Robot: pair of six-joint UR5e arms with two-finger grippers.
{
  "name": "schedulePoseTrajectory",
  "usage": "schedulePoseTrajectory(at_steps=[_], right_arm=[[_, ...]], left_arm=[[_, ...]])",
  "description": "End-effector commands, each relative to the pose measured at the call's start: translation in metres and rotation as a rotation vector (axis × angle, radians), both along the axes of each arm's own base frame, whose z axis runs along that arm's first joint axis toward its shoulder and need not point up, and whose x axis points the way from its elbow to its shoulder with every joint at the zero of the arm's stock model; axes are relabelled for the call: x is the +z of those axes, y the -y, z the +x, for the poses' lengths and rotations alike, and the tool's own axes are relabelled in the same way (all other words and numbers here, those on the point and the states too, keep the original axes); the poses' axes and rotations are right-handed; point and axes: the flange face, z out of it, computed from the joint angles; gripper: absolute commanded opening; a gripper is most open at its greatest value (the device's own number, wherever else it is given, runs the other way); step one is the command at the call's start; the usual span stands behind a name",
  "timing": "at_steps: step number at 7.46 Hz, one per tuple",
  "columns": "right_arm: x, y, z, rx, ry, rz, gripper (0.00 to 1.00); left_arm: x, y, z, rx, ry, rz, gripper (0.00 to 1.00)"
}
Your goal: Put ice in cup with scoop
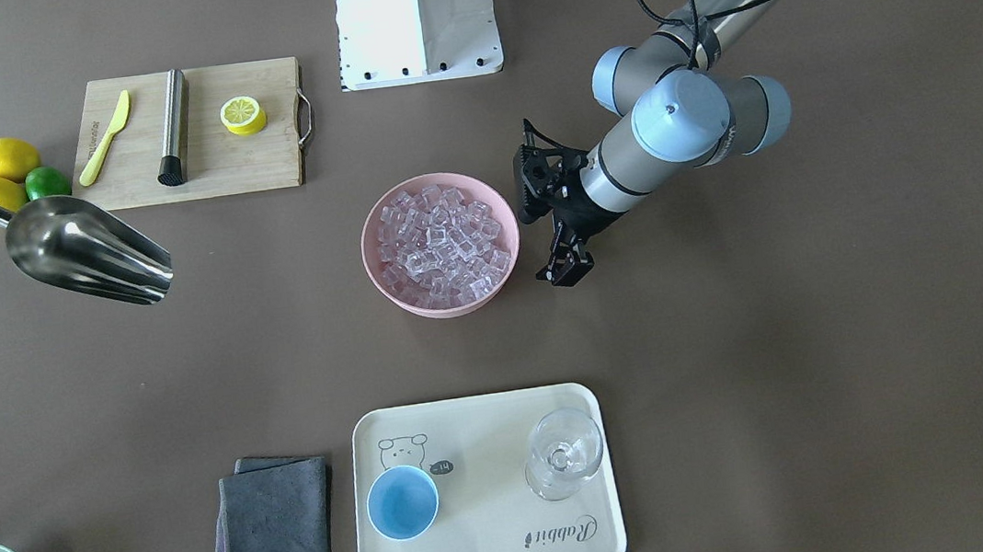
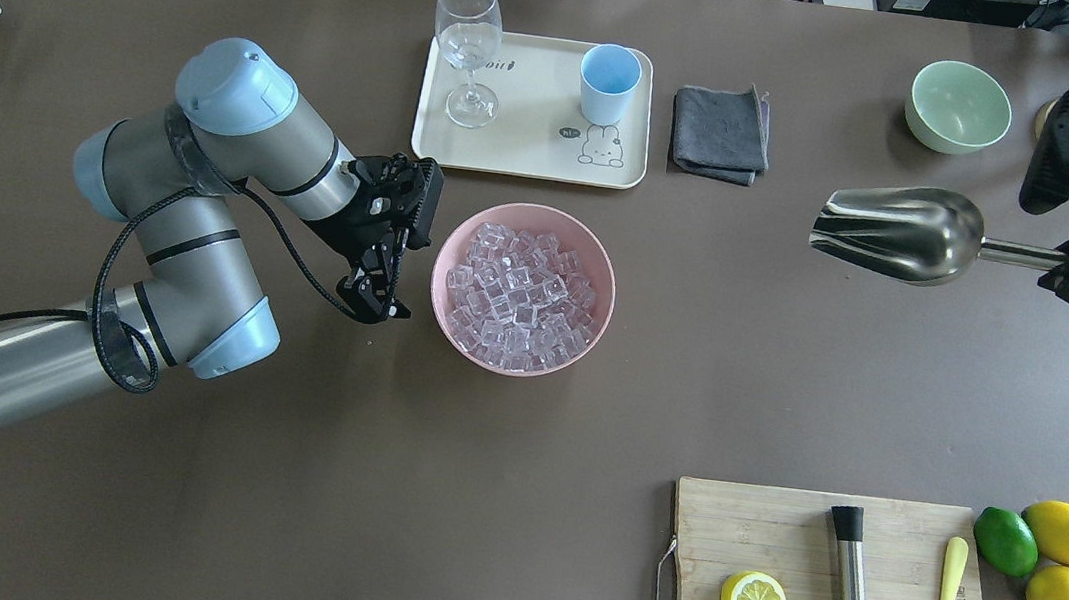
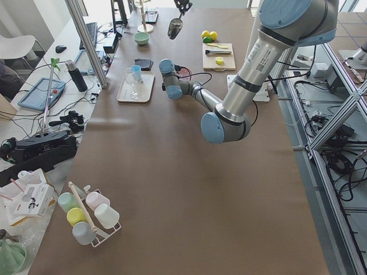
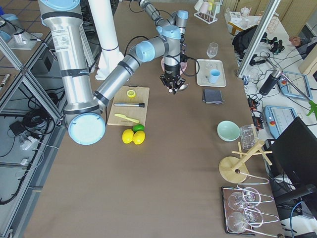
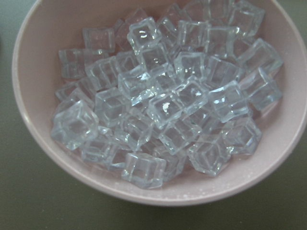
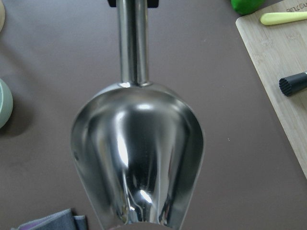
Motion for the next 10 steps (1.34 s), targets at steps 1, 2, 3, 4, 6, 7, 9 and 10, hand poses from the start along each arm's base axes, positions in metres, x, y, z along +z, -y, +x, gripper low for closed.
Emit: schedulePoseTrajectory(at_steps=[1, 2, 3, 4, 6, 7, 9, 10], right_arm=[[-0.069, -0.005, -0.078, -0.126, -0.138, 0.089, 0.00], [-0.083, -0.006, -0.086, -0.138, -0.154, 0.090, 0.00], [-0.100, -0.002, -0.107, -0.160, -0.166, 0.082, 0.00], [-0.123, 0.011, -0.131, -0.171, -0.209, 0.080, 0.00], [-0.190, 0.044, -0.187, -0.211, -0.282, 0.021, 0.00], [-0.211, 0.047, -0.216, -0.238, -0.337, 0.017, 0.00], [-0.227, 0.033, -0.248, -0.283, -0.442, 0.037, 0.00], [-0.219, 0.030, -0.258, -0.296, -0.493, 0.044, 0.00]], left_arm=[[0.002, -0.013, 0.009, -0.001, -0.017, -0.014, 0.99], [0.001, -0.016, 0.013, -0.018, -0.029, 0.011, 0.99], [0.002, -0.017, 0.014, -0.019, -0.028, 0.012, 0.99], [0.002, -0.017, 0.014, -0.021, -0.028, 0.005, 0.99], [0.000, -0.018, 0.013, -0.028, -0.031, -0.018, 0.99], [0.007, -0.020, 0.010, -0.028, -0.033, -0.016, 0.99], [0.013, -0.023, 0.006, -0.027, -0.048, -0.009, 0.99], [0.013, -0.029, 0.000, -0.027, -0.054, -0.004, 0.99]])
